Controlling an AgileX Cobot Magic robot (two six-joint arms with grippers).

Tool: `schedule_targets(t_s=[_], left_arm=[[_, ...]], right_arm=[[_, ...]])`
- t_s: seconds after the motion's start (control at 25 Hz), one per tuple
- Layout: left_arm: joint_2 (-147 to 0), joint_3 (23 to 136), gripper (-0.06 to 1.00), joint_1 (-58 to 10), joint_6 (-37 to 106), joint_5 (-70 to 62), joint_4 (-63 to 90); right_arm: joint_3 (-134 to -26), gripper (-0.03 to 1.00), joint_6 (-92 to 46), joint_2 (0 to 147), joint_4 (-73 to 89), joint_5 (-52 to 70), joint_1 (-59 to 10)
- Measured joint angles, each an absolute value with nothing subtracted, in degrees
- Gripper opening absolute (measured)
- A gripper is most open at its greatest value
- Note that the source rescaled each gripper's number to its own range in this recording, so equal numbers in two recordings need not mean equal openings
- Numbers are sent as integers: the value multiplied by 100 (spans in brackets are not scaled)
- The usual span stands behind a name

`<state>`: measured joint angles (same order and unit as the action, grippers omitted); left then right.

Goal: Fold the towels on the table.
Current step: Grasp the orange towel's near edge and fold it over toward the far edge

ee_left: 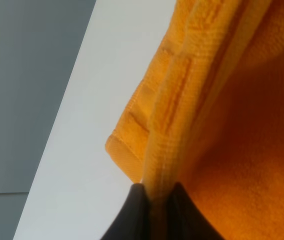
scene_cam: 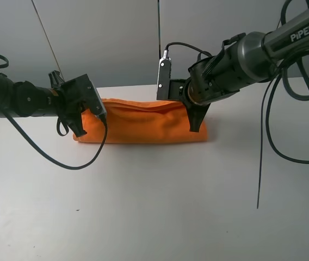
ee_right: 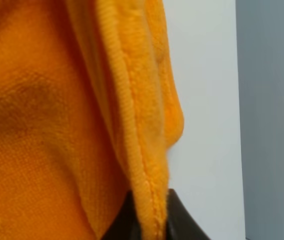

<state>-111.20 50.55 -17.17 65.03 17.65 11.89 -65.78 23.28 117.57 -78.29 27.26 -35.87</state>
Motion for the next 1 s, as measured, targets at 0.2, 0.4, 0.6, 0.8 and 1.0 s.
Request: schedule_targets(t_s=[0.2, 0.4, 0.6, 0.8, 1.0], left_arm=[[-11155, 5055, 2, -1717, 6503, 1895, 1193], [-11155, 5055, 38, -1717, 6503, 2093, 1193], [-11155, 5055, 82, -1717, 6503, 2399, 1193], [-11106, 5055, 97, -1717, 6503, 2417, 1272], [-10856, 5176, 97, -1717, 6503, 1781, 2656]], right_arm=[[-6578, 0, 2328, 11757, -7829, 2678, -3587], [-6578, 27, 2358, 11757, -7842, 2669, -3587], [-6578, 72, 2706, 11761, -8272, 2858, -3587], [-6578, 94, 3581, 11761, -8817, 3565, -3587], [-6578, 99, 4668, 11385, -8028, 3754, -3554]])
